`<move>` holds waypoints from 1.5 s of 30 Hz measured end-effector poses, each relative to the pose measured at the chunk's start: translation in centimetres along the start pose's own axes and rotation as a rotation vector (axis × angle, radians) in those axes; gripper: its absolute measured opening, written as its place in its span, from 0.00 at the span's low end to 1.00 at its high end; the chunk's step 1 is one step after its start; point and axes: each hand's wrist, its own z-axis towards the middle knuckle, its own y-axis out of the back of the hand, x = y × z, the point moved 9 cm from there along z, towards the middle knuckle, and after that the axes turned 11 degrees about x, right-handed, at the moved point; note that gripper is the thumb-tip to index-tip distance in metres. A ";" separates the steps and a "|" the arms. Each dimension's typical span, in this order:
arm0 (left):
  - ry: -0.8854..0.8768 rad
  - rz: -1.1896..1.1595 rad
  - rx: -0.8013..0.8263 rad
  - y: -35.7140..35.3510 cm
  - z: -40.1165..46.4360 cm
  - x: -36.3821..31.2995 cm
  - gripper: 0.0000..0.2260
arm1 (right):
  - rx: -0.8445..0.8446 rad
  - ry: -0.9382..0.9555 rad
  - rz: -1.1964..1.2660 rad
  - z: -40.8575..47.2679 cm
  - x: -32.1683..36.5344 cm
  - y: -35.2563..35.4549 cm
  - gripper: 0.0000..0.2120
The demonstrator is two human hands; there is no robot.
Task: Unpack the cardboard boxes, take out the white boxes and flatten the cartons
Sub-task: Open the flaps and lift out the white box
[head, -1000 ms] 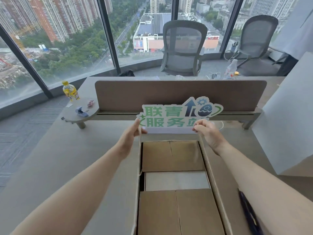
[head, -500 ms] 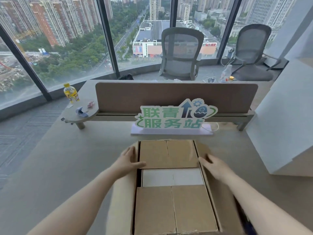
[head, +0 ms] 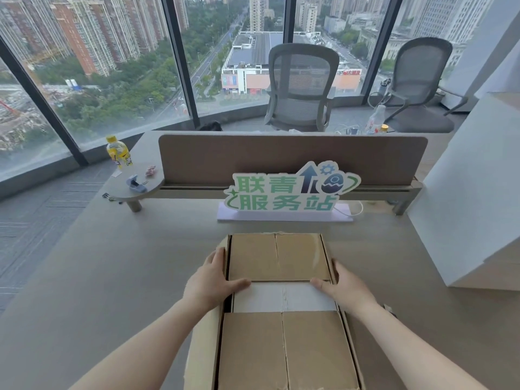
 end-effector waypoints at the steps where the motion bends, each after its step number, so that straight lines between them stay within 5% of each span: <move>1: -0.007 0.133 -0.046 0.6 -0.5 -0.7 0.47 | -0.036 -0.037 -0.121 -0.1 0.0 0.5 0.41; 5: -0.170 0.400 -0.330 2.9 -2.5 -3.7 0.37 | -0.221 -0.019 -0.380 -1.5 1.2 1.9 0.39; 9: -0.177 -0.086 -0.410 6.1 -2.8 -4.9 0.25 | -0.453 0.253 0.004 -3.0 4.8 4.5 0.18; 13: -0.238 -0.425 -0.315 6.7 -0.2 -7.9 0.24 | -0.352 0.372 -0.025 0.4 8.8 4.8 0.19; 18: -0.206 -0.025 -0.082 3.3 5.5 -7.5 0.20 | -0.071 0.159 -0.461 7.3 8.1 2.8 0.25; 21: -0.186 0.098 -0.089 2.3 6.8 -6.8 0.16 | -0.023 0.070 -0.606 9.4 6.8 1.7 0.22; 29: -0.134 -0.047 -0.171 2.2 9.1 -5.0 0.10 | -0.125 0.080 -0.536 10.5 5.8 1.8 0.16; 37: -0.409 0.114 -0.187 1.2 4.5 -6.1 0.11 | -0.118 0.237 -0.531 4.3 5.3 -0.5 0.17; 41: -0.431 0.139 -0.071 -0.9 1.3 -5.6 0.08 | -0.123 0.313 -0.577 -1.2 4.2 -2.8 0.02; 45: -0.452 0.220 0.053 -3.2 -2.4 -6.0 0.16 | -0.122 0.299 -0.642 -3.8 3.2 -4.1 0.09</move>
